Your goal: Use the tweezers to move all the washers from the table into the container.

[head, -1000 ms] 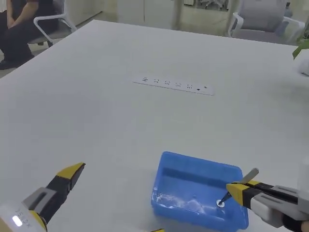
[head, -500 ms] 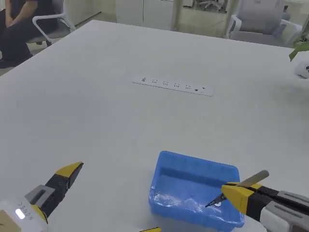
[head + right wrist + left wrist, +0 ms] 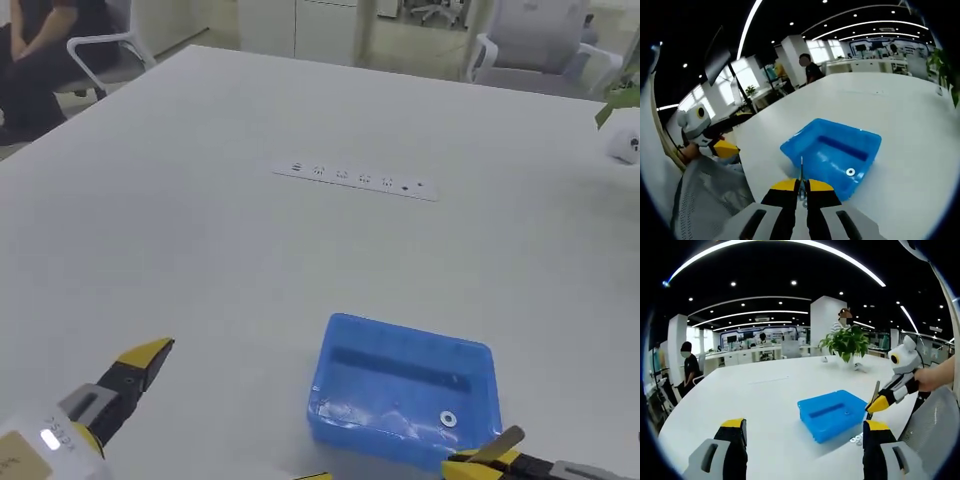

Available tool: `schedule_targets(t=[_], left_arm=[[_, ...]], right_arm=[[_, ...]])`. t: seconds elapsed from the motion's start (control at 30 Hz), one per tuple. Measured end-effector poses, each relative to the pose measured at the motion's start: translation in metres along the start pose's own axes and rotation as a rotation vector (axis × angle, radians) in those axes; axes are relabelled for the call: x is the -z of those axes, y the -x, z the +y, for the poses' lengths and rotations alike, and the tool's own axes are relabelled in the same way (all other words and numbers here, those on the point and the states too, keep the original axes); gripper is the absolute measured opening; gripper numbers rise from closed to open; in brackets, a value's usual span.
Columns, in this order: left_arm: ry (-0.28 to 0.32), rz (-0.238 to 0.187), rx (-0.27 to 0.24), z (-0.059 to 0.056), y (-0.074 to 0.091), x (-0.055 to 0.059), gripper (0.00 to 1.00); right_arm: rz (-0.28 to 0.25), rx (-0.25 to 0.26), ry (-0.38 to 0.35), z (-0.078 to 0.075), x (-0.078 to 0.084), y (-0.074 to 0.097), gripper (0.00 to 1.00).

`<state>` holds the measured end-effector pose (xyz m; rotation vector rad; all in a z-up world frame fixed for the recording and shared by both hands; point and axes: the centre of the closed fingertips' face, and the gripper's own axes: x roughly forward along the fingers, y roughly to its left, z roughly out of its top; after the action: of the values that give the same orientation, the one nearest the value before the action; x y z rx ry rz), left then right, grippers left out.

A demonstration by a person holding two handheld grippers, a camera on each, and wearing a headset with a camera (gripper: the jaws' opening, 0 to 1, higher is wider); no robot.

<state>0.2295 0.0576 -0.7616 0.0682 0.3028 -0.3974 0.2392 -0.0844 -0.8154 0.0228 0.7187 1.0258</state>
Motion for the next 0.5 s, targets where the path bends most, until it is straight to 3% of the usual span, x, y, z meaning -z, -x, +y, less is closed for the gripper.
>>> schedule_targets(t=[0.2,0.43,0.5], left_arm=[[0.002,-0.005,0.007,-0.0018,0.0,-0.0009,0.99],[-0.005,0.004,0.011,-0.0029,0.0,0.0004,0.99],[-0.008,0.006,0.01,-0.0029,0.0001,0.0004,0.99]], right_arm=[[0.042,0.009,0.035,0.0003,0.0109,-0.0047,0.03],[0.063,0.003,0.072,0.0034,0.0129,-0.0058,0.03],[0.071,0.001,0.115,0.0072,0.0127,-0.0056,0.03]])
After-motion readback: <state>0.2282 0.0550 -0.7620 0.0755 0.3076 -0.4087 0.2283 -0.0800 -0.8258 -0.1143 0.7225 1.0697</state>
